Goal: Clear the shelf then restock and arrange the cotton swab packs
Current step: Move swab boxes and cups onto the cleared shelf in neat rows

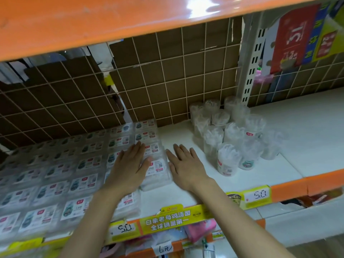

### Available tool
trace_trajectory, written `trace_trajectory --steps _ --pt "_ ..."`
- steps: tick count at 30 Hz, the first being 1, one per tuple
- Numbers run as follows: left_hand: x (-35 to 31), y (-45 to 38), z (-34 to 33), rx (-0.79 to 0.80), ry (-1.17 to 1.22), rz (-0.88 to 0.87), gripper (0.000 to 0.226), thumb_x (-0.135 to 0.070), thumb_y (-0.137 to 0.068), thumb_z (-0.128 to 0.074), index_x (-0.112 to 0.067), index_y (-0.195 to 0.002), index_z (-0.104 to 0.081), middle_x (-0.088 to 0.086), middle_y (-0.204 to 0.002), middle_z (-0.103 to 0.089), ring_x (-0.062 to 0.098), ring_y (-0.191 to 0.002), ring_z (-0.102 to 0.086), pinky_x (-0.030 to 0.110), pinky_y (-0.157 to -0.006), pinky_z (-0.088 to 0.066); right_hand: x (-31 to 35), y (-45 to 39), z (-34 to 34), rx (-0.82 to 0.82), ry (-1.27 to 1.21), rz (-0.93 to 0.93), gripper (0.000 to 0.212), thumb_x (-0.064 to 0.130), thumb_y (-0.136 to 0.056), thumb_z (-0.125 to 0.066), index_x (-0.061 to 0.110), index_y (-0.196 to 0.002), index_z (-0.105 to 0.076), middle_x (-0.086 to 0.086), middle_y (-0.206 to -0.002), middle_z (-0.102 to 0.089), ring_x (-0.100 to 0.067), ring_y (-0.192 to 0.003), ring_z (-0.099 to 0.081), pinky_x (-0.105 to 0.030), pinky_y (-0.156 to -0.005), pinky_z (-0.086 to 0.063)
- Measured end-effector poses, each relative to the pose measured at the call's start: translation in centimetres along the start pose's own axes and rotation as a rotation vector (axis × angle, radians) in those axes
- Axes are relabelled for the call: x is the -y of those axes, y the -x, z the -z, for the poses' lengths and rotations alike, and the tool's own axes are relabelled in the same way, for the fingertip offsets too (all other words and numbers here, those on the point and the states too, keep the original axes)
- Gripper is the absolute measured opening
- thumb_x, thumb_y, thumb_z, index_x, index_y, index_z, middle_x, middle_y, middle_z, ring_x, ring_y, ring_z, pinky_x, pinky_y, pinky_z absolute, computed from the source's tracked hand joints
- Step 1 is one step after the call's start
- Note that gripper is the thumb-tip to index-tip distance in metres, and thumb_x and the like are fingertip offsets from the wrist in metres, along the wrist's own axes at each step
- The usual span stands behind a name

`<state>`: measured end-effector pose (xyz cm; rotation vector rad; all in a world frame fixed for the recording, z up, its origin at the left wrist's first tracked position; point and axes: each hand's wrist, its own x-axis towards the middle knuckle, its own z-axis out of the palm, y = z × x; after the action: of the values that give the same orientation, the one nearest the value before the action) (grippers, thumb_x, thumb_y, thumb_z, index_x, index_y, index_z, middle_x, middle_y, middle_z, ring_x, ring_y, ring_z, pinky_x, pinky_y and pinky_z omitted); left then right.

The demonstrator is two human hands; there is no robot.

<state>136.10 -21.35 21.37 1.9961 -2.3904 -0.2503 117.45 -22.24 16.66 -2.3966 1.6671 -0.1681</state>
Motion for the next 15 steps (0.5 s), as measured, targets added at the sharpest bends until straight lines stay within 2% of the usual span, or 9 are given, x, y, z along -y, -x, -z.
trace_trajectory --steps 6,10,15 --pt "-0.2 0.0 -0.2 -0.011 -0.023 0.021 0.068 -0.054 -0.093 -0.002 -0.019 -0.151 -0.002 -0.003 -0.159 0.005 0.011 -0.145 0.005 0.032 -0.116 0.006 0.4 0.2 -0.1 -0.005 0.0 -0.045 0.058 0.038 -0.096 -0.003 0.021 -0.152 -0.005 -0.004 -0.159 0.001 -0.02 -0.145 0.005 -0.041 -0.116 0.006" --pt "-0.2 0.0 -0.2 -0.018 0.0 0.024 0.067 -0.053 -0.093 -0.004 -0.019 -0.151 -0.002 -0.003 -0.159 0.005 0.01 -0.145 0.006 0.031 -0.116 0.007 1.0 0.4 -0.4 -0.011 -0.023 -0.084 0.053 0.033 -0.102 -0.014 0.017 -0.151 -0.004 -0.004 -0.159 0.002 -0.02 -0.145 0.006 -0.041 -0.116 0.008" --pt "-0.3 0.1 -0.1 -0.029 0.025 0.017 0.058 -0.042 -0.1 -0.016 -0.019 -0.151 -0.003 -0.003 -0.159 0.004 0.011 -0.145 0.005 0.032 -0.117 0.006 1.0 0.4 -0.2 -0.015 -0.035 -0.075 0.053 0.033 -0.102 -0.016 0.018 -0.151 -0.005 -0.005 -0.159 0.002 -0.02 -0.145 0.006 -0.041 -0.115 0.008"
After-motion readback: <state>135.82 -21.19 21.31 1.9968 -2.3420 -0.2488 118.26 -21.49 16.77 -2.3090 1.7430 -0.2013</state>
